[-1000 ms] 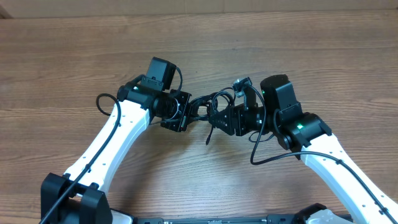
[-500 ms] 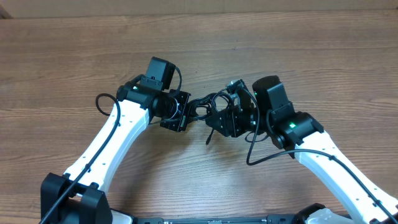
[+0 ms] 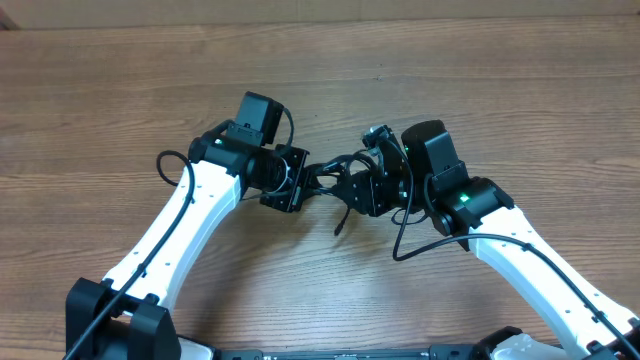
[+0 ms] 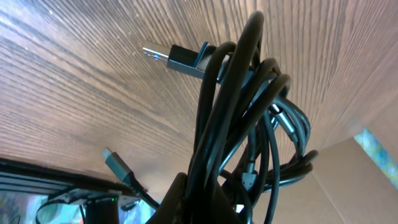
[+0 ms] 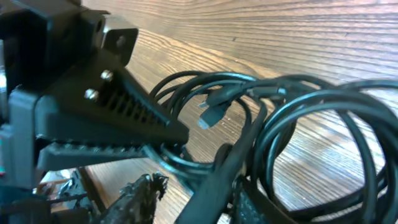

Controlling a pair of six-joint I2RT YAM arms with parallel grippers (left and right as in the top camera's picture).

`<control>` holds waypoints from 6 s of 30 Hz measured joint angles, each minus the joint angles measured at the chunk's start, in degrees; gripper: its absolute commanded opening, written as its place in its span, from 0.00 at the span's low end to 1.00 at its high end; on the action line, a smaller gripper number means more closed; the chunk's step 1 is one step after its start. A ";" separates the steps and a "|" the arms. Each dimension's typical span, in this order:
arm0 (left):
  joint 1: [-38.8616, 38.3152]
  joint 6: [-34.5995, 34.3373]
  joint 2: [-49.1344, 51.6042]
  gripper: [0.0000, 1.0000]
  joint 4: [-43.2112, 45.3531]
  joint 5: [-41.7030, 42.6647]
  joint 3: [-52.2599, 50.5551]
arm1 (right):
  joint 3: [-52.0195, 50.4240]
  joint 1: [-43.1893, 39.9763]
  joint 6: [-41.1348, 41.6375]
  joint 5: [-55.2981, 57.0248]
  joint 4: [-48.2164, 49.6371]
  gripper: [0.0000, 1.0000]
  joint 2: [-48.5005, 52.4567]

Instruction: Untangle cables

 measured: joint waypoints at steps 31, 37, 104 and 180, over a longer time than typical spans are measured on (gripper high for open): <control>-0.15 2.01 0.00 0.04 -0.20 -0.70 0.00 | 0.00 0.00 -0.02 1.46 -0.22 0.19 0.28; -0.15 2.01 0.00 0.04 -0.22 -1.36 0.00 | 0.00 0.00 -0.44 1.97 -0.35 0.04 0.33; -0.35 7.52 0.00 0.04 1.60 0.44 0.00 | 0.00 0.04 0.04 1.84 -0.22 0.16 0.48; -0.57 62.23 -0.11 0.04 1.86 -11.82 0.00 | 0.00 -0.09 7.28 15.98 -2.75 0.04 0.81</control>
